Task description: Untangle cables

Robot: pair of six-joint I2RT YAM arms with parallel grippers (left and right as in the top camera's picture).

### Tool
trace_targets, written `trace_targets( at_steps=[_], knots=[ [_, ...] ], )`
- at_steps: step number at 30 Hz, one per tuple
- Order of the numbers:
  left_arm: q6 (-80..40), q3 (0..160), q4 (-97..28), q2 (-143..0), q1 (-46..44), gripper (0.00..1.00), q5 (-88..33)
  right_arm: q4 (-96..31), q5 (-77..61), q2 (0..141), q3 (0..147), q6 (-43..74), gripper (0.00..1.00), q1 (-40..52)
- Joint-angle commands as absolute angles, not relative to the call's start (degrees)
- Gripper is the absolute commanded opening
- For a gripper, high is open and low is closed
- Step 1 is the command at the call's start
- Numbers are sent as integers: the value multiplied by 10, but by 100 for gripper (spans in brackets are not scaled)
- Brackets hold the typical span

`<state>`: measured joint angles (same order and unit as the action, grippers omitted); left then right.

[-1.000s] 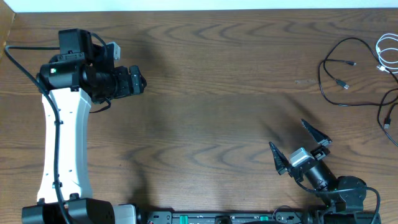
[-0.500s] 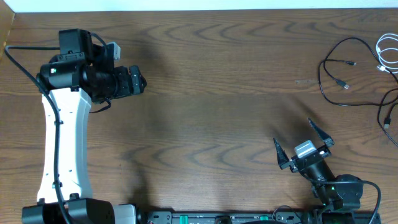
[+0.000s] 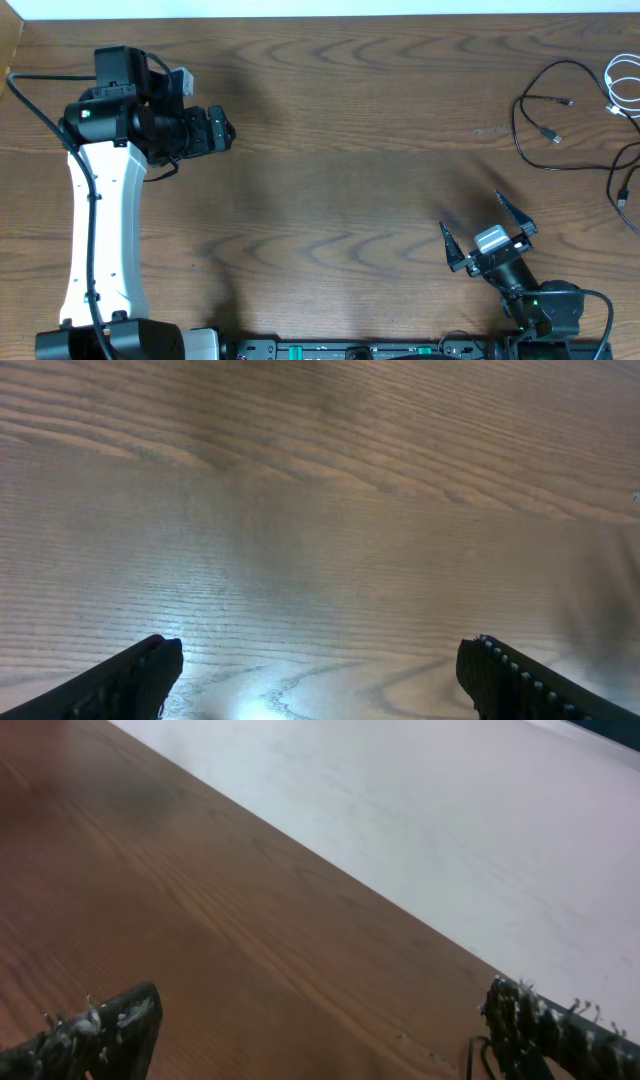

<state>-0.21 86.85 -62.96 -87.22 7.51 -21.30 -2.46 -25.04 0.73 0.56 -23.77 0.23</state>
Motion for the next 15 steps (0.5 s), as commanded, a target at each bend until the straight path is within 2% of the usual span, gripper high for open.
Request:
trace_targets(
  at_steps=[1, 7, 10, 15],
  knots=[
    [-3, 870, -631, -868, 76, 93, -215, -26, -250, 3, 3, -227, 99, 0],
    [-3, 868, -633, -850, 67, 93, -179, -26, -250, 3, 3, -227, 99, 0],
    [5, 790, -541, -769, 35, 93, -123, -26, -250, 3, 3, -227, 99, 0],
    [-4, 627, -366, -644, 24, 93, -115, -26, -250, 3, 3, -227, 99, 0]
  ],
)
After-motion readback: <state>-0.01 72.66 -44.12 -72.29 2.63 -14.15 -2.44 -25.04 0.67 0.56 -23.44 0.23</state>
